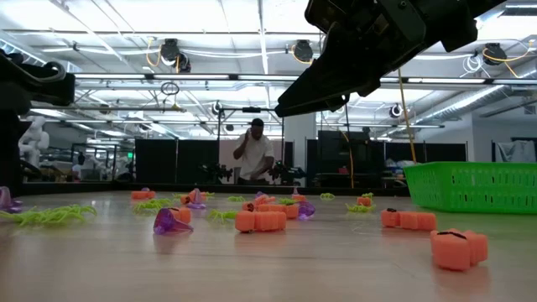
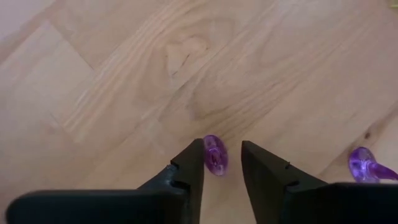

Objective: Sort Halloween decoration
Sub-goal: Put the purple witch hat toy into the black bin

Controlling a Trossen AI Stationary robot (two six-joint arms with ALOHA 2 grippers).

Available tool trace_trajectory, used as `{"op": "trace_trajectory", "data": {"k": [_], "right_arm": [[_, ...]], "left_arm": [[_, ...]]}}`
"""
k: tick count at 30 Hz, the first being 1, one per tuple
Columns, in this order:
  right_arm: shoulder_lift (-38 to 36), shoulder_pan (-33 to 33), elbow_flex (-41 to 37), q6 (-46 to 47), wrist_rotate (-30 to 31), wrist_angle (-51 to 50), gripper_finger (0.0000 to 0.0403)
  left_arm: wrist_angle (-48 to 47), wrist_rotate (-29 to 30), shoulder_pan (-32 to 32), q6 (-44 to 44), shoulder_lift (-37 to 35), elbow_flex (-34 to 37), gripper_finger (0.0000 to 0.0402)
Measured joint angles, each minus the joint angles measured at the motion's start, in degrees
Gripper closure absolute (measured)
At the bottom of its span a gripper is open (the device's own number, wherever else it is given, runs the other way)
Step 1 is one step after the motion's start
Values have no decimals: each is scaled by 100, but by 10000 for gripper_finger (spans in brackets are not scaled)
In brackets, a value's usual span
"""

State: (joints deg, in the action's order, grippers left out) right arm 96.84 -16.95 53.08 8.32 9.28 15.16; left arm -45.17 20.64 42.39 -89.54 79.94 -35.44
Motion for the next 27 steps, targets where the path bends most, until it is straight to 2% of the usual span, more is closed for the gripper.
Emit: {"op": "trace_trajectory", "data": {"k": [14, 27], "right_arm": [[0, 0, 0, 0, 0, 0, 266], [0, 0, 0, -2, 0, 0, 266]], "left_arm": [[-26, 37, 0, 28, 0, 0, 394], [-35, 22, 0, 134, 0, -13, 398]]}}
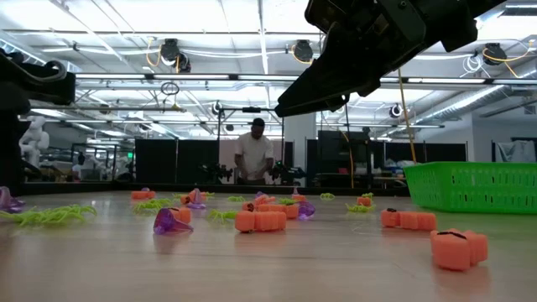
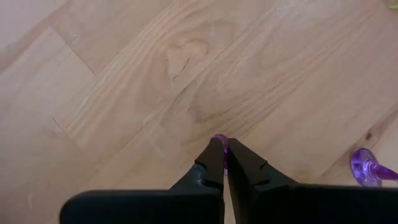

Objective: Sort Halloween decoration
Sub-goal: Put the purple witch hat toy into the black bin

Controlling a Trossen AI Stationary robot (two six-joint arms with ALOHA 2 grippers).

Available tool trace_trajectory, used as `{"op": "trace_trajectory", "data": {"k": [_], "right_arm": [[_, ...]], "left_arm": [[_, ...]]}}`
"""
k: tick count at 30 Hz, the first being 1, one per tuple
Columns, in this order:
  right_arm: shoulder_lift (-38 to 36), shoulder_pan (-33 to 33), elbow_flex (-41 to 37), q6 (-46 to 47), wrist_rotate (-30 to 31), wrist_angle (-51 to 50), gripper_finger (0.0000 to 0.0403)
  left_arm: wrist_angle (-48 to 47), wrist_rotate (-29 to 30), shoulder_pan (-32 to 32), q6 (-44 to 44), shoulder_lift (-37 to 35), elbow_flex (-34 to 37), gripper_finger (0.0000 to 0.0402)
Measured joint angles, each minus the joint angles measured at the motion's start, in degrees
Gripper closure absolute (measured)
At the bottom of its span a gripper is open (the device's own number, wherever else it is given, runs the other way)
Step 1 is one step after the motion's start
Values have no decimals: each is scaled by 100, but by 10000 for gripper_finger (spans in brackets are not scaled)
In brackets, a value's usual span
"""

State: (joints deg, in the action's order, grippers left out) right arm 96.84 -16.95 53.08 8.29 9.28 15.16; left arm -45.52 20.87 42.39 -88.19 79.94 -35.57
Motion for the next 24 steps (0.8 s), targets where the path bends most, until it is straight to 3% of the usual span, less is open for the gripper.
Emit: {"op": "trace_trajectory", "data": {"k": [12, 24], "right_arm": [[0, 0, 0, -42, 0, 2, 266], [0, 0, 0, -25, 0, 0, 266]], "left_arm": [[-249, -41, 0, 535, -27, -367, 398], [-251, 1066, 202, 1917, -756, -676, 398]]}}
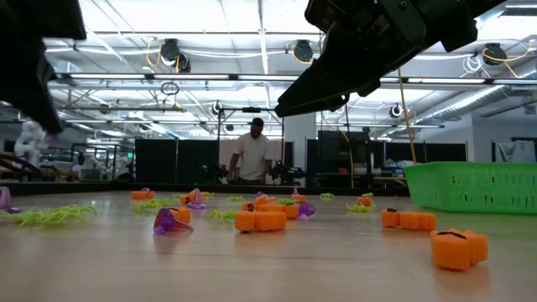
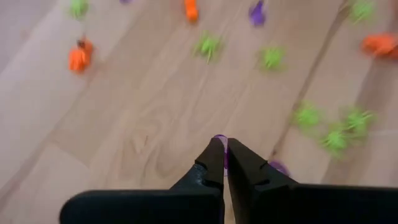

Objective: Sort Halloween decoration
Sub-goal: Put the purple witch hat toy into the black bin

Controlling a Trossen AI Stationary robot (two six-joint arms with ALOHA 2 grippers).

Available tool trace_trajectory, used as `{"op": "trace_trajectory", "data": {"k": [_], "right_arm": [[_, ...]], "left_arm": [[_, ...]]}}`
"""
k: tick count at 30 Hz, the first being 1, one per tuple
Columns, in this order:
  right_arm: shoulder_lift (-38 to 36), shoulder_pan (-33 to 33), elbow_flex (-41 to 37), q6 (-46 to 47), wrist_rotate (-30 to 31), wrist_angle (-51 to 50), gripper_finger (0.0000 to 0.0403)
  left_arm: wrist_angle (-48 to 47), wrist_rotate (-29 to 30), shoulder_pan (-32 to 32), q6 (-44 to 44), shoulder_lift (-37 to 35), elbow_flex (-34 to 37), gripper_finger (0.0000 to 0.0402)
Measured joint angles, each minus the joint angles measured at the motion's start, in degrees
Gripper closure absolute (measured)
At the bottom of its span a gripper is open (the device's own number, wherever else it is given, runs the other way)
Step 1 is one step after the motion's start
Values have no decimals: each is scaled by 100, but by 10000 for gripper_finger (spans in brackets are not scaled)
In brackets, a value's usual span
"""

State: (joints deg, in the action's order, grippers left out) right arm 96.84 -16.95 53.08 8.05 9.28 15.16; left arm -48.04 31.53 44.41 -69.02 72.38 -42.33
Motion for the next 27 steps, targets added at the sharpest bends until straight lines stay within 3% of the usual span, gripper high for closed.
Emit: {"op": "trace_trajectory", "data": {"k": [7, 14, 27], "right_arm": [[0, 0, 0, 3, -2, 0, 266], [0, 0, 0, 5, -2, 0, 266], [0, 0, 0, 73, -2, 0, 266]], "left_arm": [[40, 777, 237, 669, -748, 0, 398], [526, 1779, 394, 1453, -1063, 0, 398], [2696, 2686, 823, 2606, -1056, 722, 398]]}}
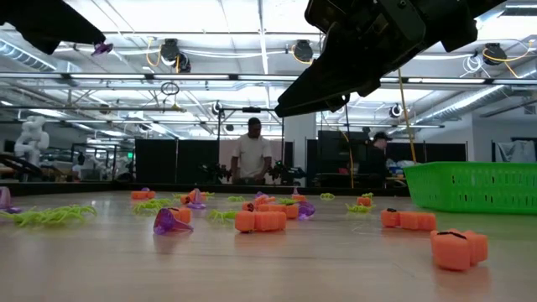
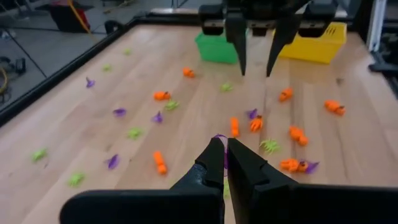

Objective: Sort Halloween decoration
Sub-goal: Put the purple witch hat toy into the black bin

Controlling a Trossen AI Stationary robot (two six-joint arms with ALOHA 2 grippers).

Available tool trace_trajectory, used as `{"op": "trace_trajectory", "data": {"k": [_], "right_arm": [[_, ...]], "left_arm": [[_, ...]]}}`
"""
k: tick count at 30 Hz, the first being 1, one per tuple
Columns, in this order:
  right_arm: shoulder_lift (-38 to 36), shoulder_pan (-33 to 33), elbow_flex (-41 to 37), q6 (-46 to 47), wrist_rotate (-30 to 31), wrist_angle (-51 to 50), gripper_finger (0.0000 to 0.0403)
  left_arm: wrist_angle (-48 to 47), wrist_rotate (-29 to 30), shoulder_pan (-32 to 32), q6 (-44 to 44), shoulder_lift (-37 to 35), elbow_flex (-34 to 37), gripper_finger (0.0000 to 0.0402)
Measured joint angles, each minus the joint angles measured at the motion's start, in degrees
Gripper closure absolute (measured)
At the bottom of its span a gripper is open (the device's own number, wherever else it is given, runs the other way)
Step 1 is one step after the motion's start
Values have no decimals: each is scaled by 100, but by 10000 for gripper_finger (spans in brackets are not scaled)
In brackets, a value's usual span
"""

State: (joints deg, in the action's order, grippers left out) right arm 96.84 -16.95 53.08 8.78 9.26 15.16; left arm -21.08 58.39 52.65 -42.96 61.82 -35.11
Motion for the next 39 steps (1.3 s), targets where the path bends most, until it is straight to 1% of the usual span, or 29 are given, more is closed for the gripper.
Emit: {"op": "trace_trajectory", "data": {"k": [5, 8, 13, 35, 39], "right_arm": [[0, 0, 0, 0, 0, 57, 266], [0, 0, 0, 0, 0, 83, 266], [0, 0, -1, -1, 0, 90, 266], [0, 0, -1, -2, 0, 87, 266], [0, 0, 0, -29, 0, 87, 266]], "left_arm": [[890, 79, 76, 242, 2, 371, 398], [1055, 79, 76, 389, 2, 397, 398], [1177, 60, 76, 453, 4, 395, 398], [1158, 20, 75, 484, 4, 395, 398], [1153, -165, 74, 632, 4, 395, 398]]}}
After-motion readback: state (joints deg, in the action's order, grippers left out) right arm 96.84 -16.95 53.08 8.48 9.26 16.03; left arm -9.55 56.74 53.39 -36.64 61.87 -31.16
